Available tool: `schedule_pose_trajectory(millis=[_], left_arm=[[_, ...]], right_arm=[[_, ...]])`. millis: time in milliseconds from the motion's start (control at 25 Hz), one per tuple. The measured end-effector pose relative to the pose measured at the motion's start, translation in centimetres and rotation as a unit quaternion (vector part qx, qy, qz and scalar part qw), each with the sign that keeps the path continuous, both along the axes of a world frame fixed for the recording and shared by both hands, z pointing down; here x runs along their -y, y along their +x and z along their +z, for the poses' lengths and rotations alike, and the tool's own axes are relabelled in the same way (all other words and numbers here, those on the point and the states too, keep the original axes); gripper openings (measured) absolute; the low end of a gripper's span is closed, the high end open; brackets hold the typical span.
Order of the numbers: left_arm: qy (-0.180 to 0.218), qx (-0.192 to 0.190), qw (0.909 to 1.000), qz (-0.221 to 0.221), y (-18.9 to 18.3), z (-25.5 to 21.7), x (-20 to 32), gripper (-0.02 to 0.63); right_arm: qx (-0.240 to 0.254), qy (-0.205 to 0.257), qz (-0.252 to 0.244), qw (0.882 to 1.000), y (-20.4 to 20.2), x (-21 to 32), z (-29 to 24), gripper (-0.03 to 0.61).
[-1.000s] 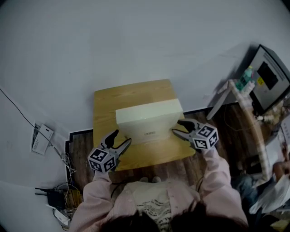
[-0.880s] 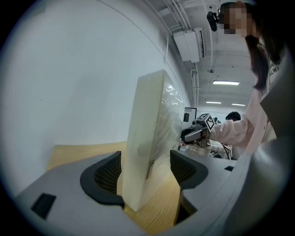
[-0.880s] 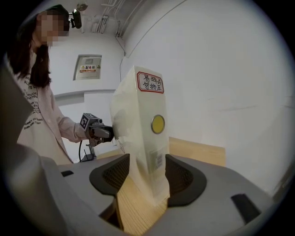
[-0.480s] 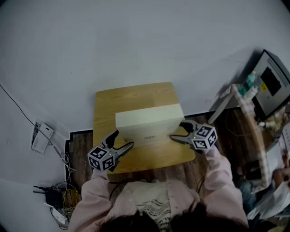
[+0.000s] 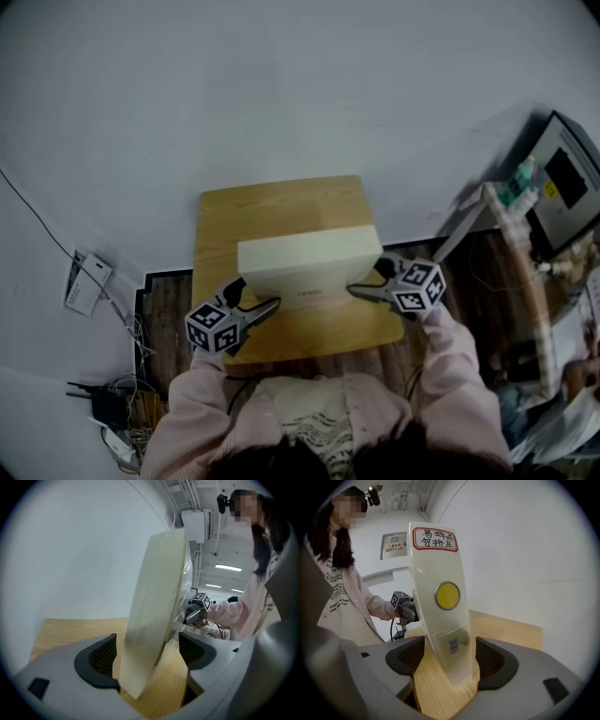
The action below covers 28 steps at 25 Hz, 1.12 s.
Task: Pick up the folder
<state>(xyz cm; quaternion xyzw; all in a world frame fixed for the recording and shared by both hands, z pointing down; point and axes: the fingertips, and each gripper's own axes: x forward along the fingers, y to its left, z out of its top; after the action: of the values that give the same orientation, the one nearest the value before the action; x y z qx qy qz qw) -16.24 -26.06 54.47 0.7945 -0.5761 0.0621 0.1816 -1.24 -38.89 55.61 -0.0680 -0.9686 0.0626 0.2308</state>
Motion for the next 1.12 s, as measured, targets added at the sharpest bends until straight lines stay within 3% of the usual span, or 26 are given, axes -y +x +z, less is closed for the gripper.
schedule_pose_trajectory(millis=[200,320,560,1120], left_arm=[[0.003,0.007,0.9998,0.016,0.8,0.3,0.5,0.420],[0.006,0.009,0.9999,0.012,0.7,0.4,0.5,0.372],[0.010,0.017,0.9998,0.010,0.5,0.4,0.6,0.360],[0.005,0.027,0.9996,0.001,0.2,-0.6,0.8,0.356]], right_arm=[[0.004,-0.012,-0.017,1.000,-0.7,-0.4,0.1,0.350],[0.006,-0.019,-0.021,1.000,-0.9,-0.6,0.1,0.344],[0.015,-0.008,-0.030,0.999,-1.1,-0.6,0.0,0.339],[0.033,-0.006,-0.011,0.999,-1.1,-0.3,-0.7,0.328]])
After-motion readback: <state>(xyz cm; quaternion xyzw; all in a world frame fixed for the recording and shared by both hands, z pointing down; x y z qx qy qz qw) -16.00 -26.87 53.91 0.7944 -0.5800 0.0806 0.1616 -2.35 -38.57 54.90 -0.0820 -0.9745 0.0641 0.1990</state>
